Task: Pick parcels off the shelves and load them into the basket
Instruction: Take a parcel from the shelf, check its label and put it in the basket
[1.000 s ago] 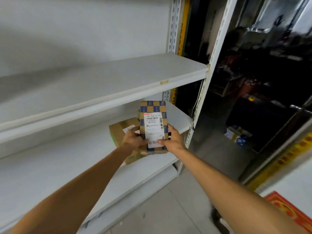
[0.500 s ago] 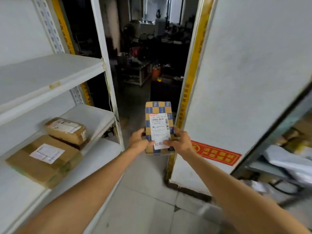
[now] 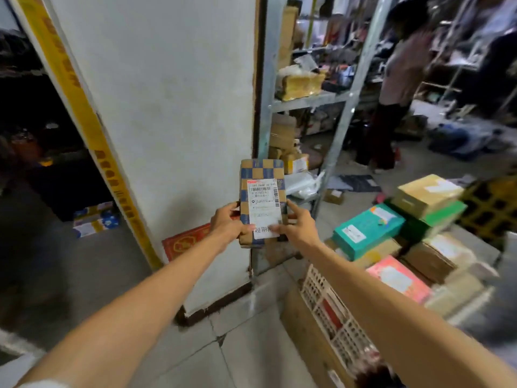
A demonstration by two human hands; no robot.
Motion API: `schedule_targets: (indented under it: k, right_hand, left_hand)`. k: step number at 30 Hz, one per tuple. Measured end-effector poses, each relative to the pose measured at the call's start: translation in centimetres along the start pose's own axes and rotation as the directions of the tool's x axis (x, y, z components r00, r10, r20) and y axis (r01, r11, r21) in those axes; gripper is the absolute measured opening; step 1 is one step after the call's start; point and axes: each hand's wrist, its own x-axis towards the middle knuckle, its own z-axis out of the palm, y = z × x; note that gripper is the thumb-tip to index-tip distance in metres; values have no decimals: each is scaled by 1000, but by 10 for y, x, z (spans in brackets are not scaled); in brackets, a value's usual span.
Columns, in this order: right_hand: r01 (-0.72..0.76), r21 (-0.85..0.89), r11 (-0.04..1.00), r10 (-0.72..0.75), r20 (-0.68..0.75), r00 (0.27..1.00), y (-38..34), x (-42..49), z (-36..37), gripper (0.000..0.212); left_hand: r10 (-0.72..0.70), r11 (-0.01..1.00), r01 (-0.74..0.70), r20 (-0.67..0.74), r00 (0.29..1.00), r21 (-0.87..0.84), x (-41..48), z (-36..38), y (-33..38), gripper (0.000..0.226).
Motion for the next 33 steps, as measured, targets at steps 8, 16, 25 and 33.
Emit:
schedule_targets:
  k: [8,16,25,33]
  right_hand:
    - [-134,83,987,157,-458,875,53,-37,-126,68]
    - [-241,137,961,274,-617,738,87,-43,-208,68]
    - [-326,175,929,359,-640,679,125,-16,-220,63]
    - [-368,243,898,429,-669,606,137,37,-215,64]
  left_hand:
    - [120,991,-132,409,905,2,24,161,40,72]
    - [47,993,-103,623,781,55,37,270,73,71]
    - [-93,972,-87,694,714,219,79,317,67,70]
    - [-84,946,-182,746,661,268,143,340,62,65]
